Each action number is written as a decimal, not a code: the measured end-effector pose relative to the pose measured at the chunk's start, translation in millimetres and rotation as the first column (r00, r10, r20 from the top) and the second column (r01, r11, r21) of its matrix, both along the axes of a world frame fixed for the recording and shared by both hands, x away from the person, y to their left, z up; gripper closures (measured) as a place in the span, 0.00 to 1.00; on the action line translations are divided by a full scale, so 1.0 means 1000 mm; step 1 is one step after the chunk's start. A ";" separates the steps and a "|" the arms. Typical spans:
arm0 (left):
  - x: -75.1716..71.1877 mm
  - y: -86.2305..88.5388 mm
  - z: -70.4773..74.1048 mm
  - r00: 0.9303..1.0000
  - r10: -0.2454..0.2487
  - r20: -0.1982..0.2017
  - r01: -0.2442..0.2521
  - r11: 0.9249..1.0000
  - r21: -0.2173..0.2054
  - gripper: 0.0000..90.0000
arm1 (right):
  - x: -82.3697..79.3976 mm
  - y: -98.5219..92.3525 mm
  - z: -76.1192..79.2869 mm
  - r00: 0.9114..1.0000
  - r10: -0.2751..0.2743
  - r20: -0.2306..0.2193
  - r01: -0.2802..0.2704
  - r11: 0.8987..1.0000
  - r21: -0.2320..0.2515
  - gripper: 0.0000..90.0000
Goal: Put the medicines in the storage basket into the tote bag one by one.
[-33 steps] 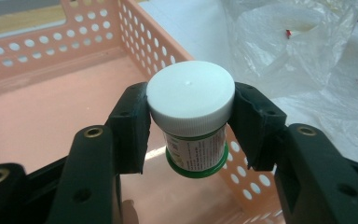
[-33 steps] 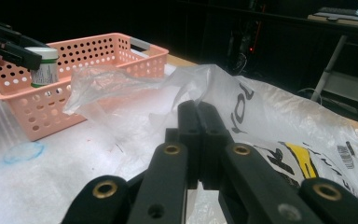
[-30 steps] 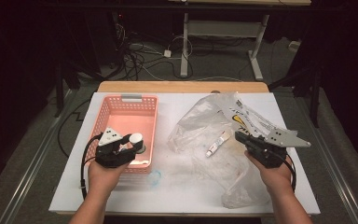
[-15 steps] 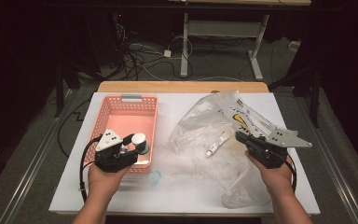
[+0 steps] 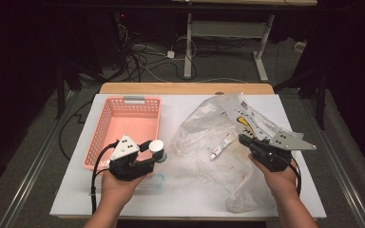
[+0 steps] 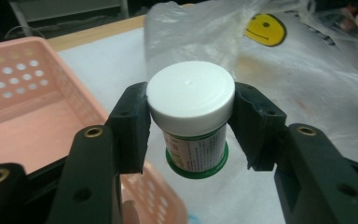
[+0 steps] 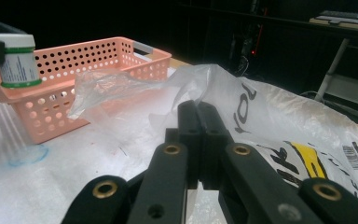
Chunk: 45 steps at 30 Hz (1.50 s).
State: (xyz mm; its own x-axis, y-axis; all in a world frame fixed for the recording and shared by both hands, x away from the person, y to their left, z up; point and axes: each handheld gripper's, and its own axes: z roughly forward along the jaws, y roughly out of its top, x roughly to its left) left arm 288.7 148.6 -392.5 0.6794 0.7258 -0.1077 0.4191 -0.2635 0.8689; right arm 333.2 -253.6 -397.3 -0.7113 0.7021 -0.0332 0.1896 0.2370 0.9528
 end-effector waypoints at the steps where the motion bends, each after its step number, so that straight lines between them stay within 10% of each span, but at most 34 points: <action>1: -0.001 -0.003 -0.001 1.000 -0.010 -0.004 0.010 1.000 0.003 0.54 | 0.000 0.001 0.000 1.000 0.003 0.001 -0.003 1.000 -0.002 1.00; 27: -0.003 -0.074 -0.042 0.980 -0.187 -0.069 0.190 0.980 0.050 0.54 | 0.000 0.000 0.002 1.000 0.009 -0.001 -0.009 1.000 0.016 1.00; 45: 0.017 -0.105 -0.041 0.976 -0.215 -0.038 0.216 0.976 0.029 0.54 | 0.001 0.000 0.001 1.000 0.005 -0.003 -0.005 1.000 0.007 1.00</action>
State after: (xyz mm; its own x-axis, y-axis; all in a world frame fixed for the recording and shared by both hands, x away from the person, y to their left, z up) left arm 306.0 43.4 -433.1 0.8166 0.5662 -0.1118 0.3785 -0.3792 0.8444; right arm 334.3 -253.4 -396.3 -0.7148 0.6989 -0.0256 0.1915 0.2309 0.9539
